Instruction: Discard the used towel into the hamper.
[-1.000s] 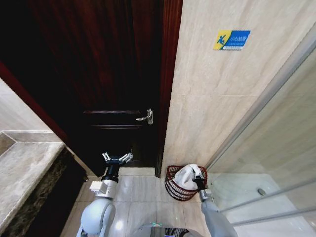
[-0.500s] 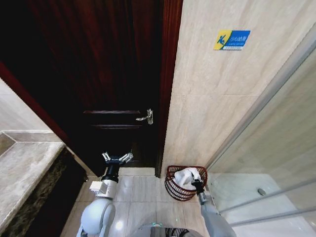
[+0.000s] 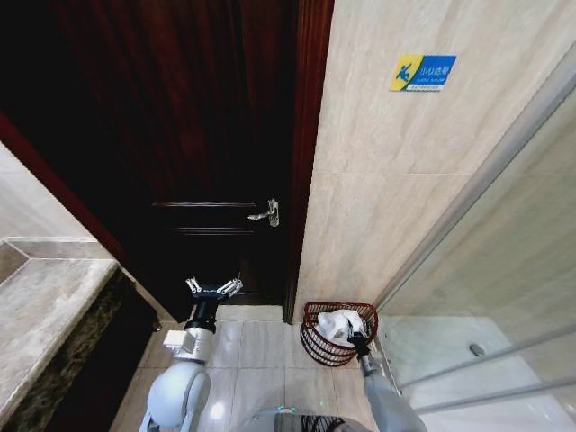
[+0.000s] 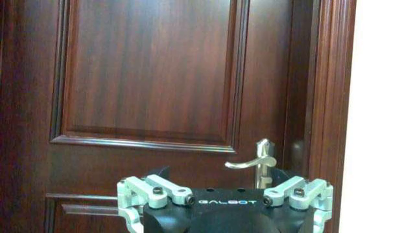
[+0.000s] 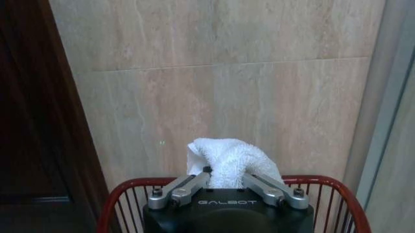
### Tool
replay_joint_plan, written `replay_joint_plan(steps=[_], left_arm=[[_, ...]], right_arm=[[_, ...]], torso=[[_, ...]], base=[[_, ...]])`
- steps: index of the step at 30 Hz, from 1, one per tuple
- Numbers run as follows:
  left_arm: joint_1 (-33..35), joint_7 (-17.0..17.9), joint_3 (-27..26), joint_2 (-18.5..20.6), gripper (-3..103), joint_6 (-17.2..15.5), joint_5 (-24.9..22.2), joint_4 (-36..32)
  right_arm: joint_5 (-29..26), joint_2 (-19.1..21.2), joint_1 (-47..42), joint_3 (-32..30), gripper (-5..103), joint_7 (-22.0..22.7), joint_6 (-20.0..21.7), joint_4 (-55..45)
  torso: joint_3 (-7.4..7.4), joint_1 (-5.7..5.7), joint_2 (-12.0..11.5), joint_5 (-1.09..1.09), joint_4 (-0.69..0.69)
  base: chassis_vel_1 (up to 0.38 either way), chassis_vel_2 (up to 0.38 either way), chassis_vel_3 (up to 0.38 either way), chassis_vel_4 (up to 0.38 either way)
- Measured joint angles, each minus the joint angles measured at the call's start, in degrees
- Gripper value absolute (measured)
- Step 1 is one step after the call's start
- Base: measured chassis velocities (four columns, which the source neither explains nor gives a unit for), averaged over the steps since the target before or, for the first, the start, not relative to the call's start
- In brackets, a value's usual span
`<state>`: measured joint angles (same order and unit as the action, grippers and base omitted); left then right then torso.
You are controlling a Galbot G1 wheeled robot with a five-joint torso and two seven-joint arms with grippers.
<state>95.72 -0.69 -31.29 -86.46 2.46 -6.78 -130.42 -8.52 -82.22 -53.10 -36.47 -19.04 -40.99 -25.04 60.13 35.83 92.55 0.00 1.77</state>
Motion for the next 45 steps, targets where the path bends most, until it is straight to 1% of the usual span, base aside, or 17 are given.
replay_joint_plan(steps=[3, 5, 7, 8, 18, 21, 26, 27, 30, 37, 39, 45], left_arm=[[0.0, 0.0, 0.0, 0.0, 100, 0.0, 0.0, 0.0], [0.0, 0.0, 0.0, 0.0, 100, 0.0, 0.0, 0.0], [0.0, 0.0, 0.0, 0.0, 100, 0.0, 0.0, 0.0], [0.0, 0.0, 0.0, 0.0, 100, 0.0, 0.0, 0.0], [0.0, 0.0, 0.0, 0.0, 100, 0.0, 0.0, 0.0], [0.0, 0.0, 0.0, 0.0, 100, 0.0, 0.0, 0.0], [0.0, 0.0, 0.0, 0.0, 100, 0.0, 0.0, 0.0], [0.0, 0.0, 0.0, 0.0, 100, 0.0, 0.0, 0.0], [0.0, 0.0, 0.0, 0.0, 100, 0.0, 0.0, 0.0], [0.0, 0.0, 0.0, 0.0, 100, 0.0, 0.0, 0.0], [0.0, 0.0, 0.0, 0.0, 100, 0.0, 0.0, 0.0], [0.0, 0.0, 0.0, 0.0, 100, 0.0, 0.0, 0.0]], right_arm=[[0.25, 0.12, 0.3, -0.12, 5, -0.75, 0.72, 0.55], [2.17, 0.19, 1.6, -1.57, 5, -2.29, 1.58, 1.94], [2.62, 0.19, 1.98, -1.87, 5, -2.66, 1.75, 2.3], [3.23, 0.16, 2.73, -2.21, 5, -3.27, 2.68, 2.56], [5.73, -0.22, 6.05, -2.5, 5, -3.44, 6.54, 3.68], [6.98, 0.32, 7.07, -2.52, 5, -3.39, 9.12, 4.76], [8.82, 0.89, 7.79, -2.65, 5, -3.35, 10.91, 5.64], [10.1, 1.3, 8.0, -2.66, 5, -3.26, 12.29, 5.9], [11.58, 1.62, 8.46, -2.64, 5, -2.11, 14.16, 6.41], [13.27, 1.72, 9.48, -2.66, 5, 0.3, 15.23, 7.44], [14.74, 1.68, 9.81, -2.61, 5, 1.04, 15.87, 7.64], [15.75, 1.6, 10.6, -2.39, 5, 1.59, 17.2, 8.12]], torso=[[0.0, 0.0, 0.0, 0.0, -0.01], [0.0, 0.0, 0.0, 0.01, 0.0], [0.0, 0.0, 0.0, 0.01, 0.0], [0.0, 0.0, 0.0, 0.0, 0.0], [0.0, 0.0, -0.01, 0.0, 0.0], [0.0, 0.0, -0.01, 0.0, 0.0], [0.0, 0.0, -0.01, 0.0, 0.0], [0.0, 0.0, -0.01, 0.0, 0.0], [0.0, 0.0, -0.01, 0.0, 0.0], [0.0, 0.0, -0.01, 0.0, 0.0], [0.0, 0.0, -0.01, 0.0, 0.0], [0.0, 0.0, -0.01, 0.0, 0.0]], base=[[0.0, 0.0, 0.0, 0.0], [0.0, 0.0, 0.0, 0.0], [0.0, 0.0, 0.0, 0.0], [0.0, 0.0, 0.0, 0.0], [0.0, 0.0, 0.0, 0.0], [0.0, 0.0, 0.0, 0.0], [0.0, 0.0, 0.0, 0.0], [0.0, 0.0, 0.0, 0.0], [0.0, 0.0, 0.0, 0.0], [0.0, 0.0, 0.0, 0.0], [0.0, 0.0, 0.0, 0.0], [0.0, 0.0, 0.0, 0.0]])
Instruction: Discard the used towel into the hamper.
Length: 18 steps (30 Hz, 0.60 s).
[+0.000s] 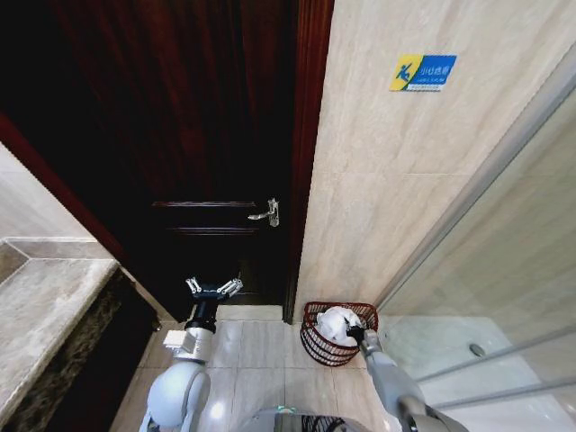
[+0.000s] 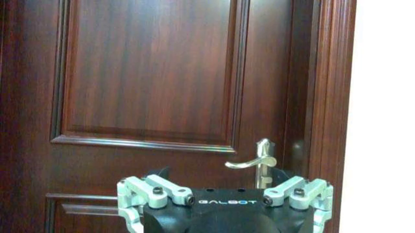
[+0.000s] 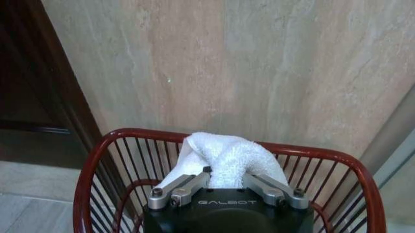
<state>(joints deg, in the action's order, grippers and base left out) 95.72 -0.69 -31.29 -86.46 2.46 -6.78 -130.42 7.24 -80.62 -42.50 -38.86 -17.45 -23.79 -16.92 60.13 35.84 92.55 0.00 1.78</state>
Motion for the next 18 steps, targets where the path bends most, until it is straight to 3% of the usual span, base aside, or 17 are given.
replay_joint_plan(steps=[7, 18], left_arm=[[0.0, 0.0, 0.0, 0.0, 100, 0.0, 0.0, 0.0], [0.0, 0.0, 0.0, 0.0, 100, 0.0, 0.0, 0.0]], right_arm=[[1.48, 0.2, 0.57, 0.81, 5, -0.42, 3.26, 0.94], [1.55, 1.78, 2.01, 2.94, 5, -0.75, 12.21, 2.07]], torso=[[0.0, 0.0, 0.0, 0.0, 0.0], [0.0, 0.0, 0.01, 0.0, -0.01]], base=[[0.0, 0.0, 0.0, 0.0], [0.0, 0.0, 0.0, 0.0]])
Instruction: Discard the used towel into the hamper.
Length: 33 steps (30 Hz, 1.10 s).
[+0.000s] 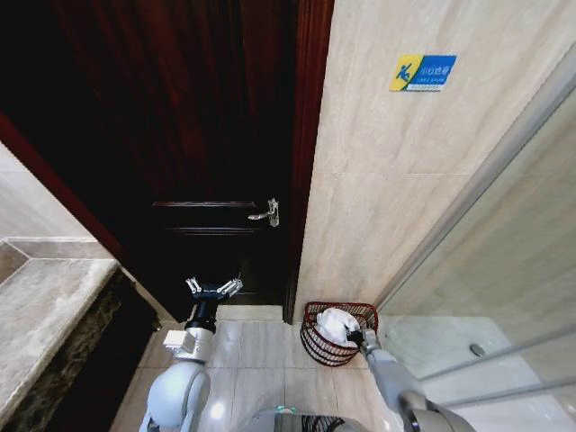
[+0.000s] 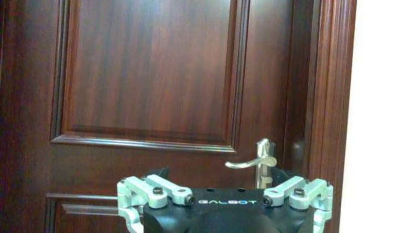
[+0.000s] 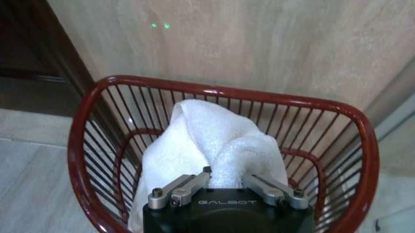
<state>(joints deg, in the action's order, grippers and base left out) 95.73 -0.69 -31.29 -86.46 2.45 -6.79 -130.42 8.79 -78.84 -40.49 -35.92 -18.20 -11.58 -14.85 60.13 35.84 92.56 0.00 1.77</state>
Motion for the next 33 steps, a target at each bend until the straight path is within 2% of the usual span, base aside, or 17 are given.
replay_joint_plan(steps=[8, 16, 23, 24, 27, 29, 30, 33], left_arm=[[0.0, 0.0, 0.0, 0.0, 100, 0.0, 0.0, 0.0], [0.0, 0.0, 0.0, 0.0, 100, 0.0, 0.0, 0.0], [0.0, 0.0, 0.0, -0.01, 100, 0.0, 0.0, 0.0], [0.0, 0.0, 0.0, 0.0, 100, 0.0, 0.0, 0.0], [0.0, 0.0, 0.0, 0.0, 100, 0.0, 0.0, 0.0], [0.0, 0.0, 0.0, 0.0, 100, 0.0, 0.0, 0.0], [0.0, 0.0, 0.0, 0.0, 100, 0.0, 0.0, 0.0], [0.0, 0.0, 0.0, 0.0, 100, 0.0, 0.0, 0.0]], right_arm=[[-0.05, 0.36, 0.46, 0.95, 5, 2.07, 1.02, 0.93], [-0.03, 0.2, 1.39, 0.45, 5, 6.42, 2.63, 2.44], [0.98, -0.69, 0.96, 0.85, 5, 7.44, 3.31, 1.39], [0.99, -0.89, 0.88, 0.86, 2, 7.59, 3.37, 1.26], [1.5, -1.42, 0.56, 0.88, 18, 7.96, 3.32, 0.64], [1.57, -1.42, 0.51, 0.89, 18, 7.98, 3.18, 0.48], [1.9, -1.39, 0.42, 0.89, 28, 8.0, 2.68, 0.26], [2.05, -1.39, 0.39, 0.89, 33, 7.9, 1.64, 0.26]], torso=[[0.0, 0.0, 0.0, 0.0, 0.0], [0.0, 0.0, 0.0, 0.0, 0.01], [0.0, 0.0, 0.0, 0.0, 0.0], [0.0, 0.0, 0.0, 0.0, 0.0], [0.0, 0.0, 0.0, 0.0, 0.01], [0.0, 0.0, 0.0, 0.0, 0.01], [0.0, 0.0, 0.0, 0.01, 0.0], [0.0, 0.0, 0.0, 0.0, 0.0]], base=[[0.0, 0.0, 0.0, 0.0], [0.0, 0.0, 0.0, 0.0], [0.0, 0.0, 0.0, 0.0], [0.0, 0.0, 0.0, 0.0], [0.0, 0.0, 0.0, 0.0], [0.0, 0.0, 0.0, 0.0], [0.0, 0.0, 0.0, 0.0], [0.0, 0.0, 0.0, 0.0]])
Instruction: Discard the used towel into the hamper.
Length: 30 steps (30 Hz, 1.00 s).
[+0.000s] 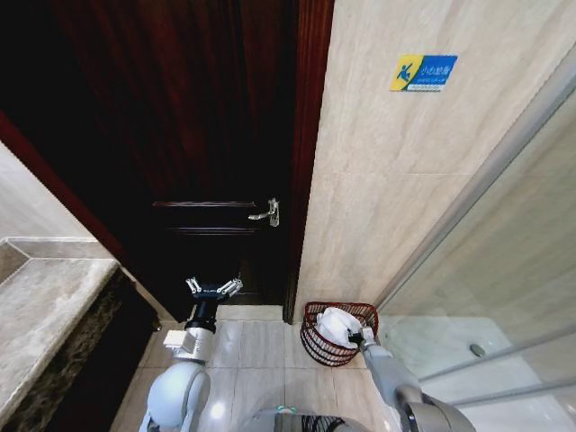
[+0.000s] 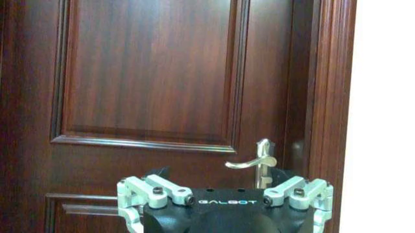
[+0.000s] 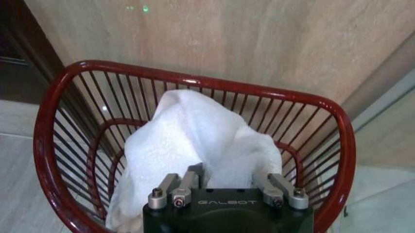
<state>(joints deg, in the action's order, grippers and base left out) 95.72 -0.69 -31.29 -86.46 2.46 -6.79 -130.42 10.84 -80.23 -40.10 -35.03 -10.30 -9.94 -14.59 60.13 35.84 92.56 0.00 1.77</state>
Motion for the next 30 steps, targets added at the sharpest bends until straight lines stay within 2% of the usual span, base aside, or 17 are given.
replay_joint_plan(steps=[3, 4, 6, 7, 8, 10, 12, 13, 15, 16, 17, 18, 19, 20, 22, 24, 30], left_arm=[[0.0, 0.0, 0.0, 0.0, 100, 0.0, 0.0, 0.0], [0.0, 0.0, 0.0, 0.0, 100, 0.0, 0.0, 0.0], [0.0, 0.0, 0.0, 0.0, 100, 0.0, 0.0, 0.0], [0.0, 0.0, 0.0, 0.0, 100, 0.0, 0.0, 0.0], [0.0, 0.0, 0.0, 0.0, 100, 0.0, 0.0, 0.0], [0.0, 0.0, 0.0, 0.0, 100, 0.0, 0.0, 0.0], [0.0, 0.0, 0.0, 0.0, 100, 0.0, 0.0, 0.0], [0.0, 0.0, 0.0, 0.0, 100, 0.0, 0.0, 0.0], [0.0, 0.0, 0.0, 0.0, 100, 0.0, 0.0, 0.0], [0.0, 0.0, 0.0, 0.0, 100, 0.0, 0.0, 0.0], [0.0, 0.0, 0.0, 0.0, 100, 0.0, 0.0, 0.0], [0.0, 0.0, 0.0, 0.0, 100, 0.0, 0.0, 0.0], [0.0, 0.0, 0.0, 0.0, 100, 0.0, 0.0, 0.0], [0.0, 0.0, -0.01, 0.0, 100, 0.0, 0.0, 0.0], [0.0, 0.0, 0.0, 0.0, 100, 0.0, 0.0, 0.0], [0.0, 0.0, 0.0, 0.0, 100, 0.0, 0.0, 0.0], [0.0, 0.0, 0.0, 0.0, 100, 0.0, 0.0, 0.0]], right_arm=[[-1.79, -0.75, -0.47, 0.02, 50, -3.41, -2.57, -0.65], [-1.79, -0.75, -0.47, 0.02, 50, -3.41, -2.57, -0.65], [-4.36, -2.05, -0.83, 0.19, 61, -7.56, -5.17, -0.88], [-5.43, -2.61, -0.92, 0.41, 61, -8.13, -5.44, -0.89], [-7.28, -3.5, -0.93, 0.68, 72, -8.47, -5.43, -0.74], [-8.23, -3.95, -0.92, 0.77, 72, -8.56, -5.3, -0.59], [-8.95, -4.31, -0.94, 0.91, 83, -8.89, -4.95, -0.33], [-8.95, -4.31, -0.94, 0.91, 83, -8.89, -4.95, -0.33], [-6.2, -4.13, -1.03, 0.91, 93, -5.69, -3.31, -0.53], [-5.02, -4.0, -1.02, 0.86, 93, -3.49, -2.32, -0.59], [-5.02, -4.0, -1.02, 0.86, 93, -3.49, -2.32, -0.59], [-2.4, -3.27, -0.71, 0.63, 94, 2.78, 0.39, -0.37], [-1.31, -2.55, -0.24, 0.42, 94, 5.5, 1.62, 0.23], [-0.18, -1.33, 0.16, 0.26, 86, 7.79, 2.45, 0.6], [0.51, -0.71, 0.19, 0.24, 86, 8.55, 2.62, 0.52], [2.62, 0.17, 0.09, 0.21, 78, 9.77, 2.29, -0.12], [4.33, -0.37, -0.85, 0.45, 93, 10.0, 0.87, -1.42]], torso=[[0.0, 0.0, 0.0, 0.01, 0.0], [0.0, 0.0, 0.0, 0.01, 0.0], [0.0, 0.0, 0.0, 0.01, 0.0], [0.0, 0.0, 0.0, 0.01, 0.0], [0.0, 0.0, 0.0, -0.02, 0.01], [0.0, 0.0, 0.0, -0.01, 0.02], [0.0, 0.0, 0.0, -0.01, 0.01], [0.0, 0.0, 0.0, -0.01, 0.01], [0.0, 0.0, 0.0, -0.01, 0.01], [0.0, 0.0, 0.0, -0.01, 0.01], [0.0, 0.0, 0.0, -0.01, 0.01], [0.0, 0.0, 0.0, -0.01, 0.0], [0.0, 0.0, 0.0, 0.01, 0.0], [0.0, 0.0, 0.0, 0.02, 0.0], [0.0, 0.0, 0.0, 0.02, 0.0], [0.0, 0.0, 0.0, 0.01, -0.01], [0.0, 0.0, 0.0, 0.01, 0.0]], base=[[0.0, 0.0, 0.0, 0.0], [0.0, 0.0, 0.0, 0.0], [0.0, 0.0, 0.0, 0.0], [0.0, 0.0, 0.0, 0.0], [0.0, 0.0, 0.0, 0.0], [0.0, 0.0, 0.0, 0.0], [0.0, 0.0, 0.0, 0.0], [0.0, 0.0, 0.0, 0.0], [0.0, 0.0, 0.0, 0.0], [0.0, 0.0, 0.0, 0.0], [0.0, 0.0, 0.0, 0.0], [0.0, 0.0, 0.0, 0.0], [0.0, 0.0, 0.0, 0.0], [0.0, 0.0, 0.0, 0.0], [0.0, 0.0, 0.0, 0.0], [0.0, 0.0, 0.0, 0.0], [0.0, 0.0, 0.0, 0.0]])
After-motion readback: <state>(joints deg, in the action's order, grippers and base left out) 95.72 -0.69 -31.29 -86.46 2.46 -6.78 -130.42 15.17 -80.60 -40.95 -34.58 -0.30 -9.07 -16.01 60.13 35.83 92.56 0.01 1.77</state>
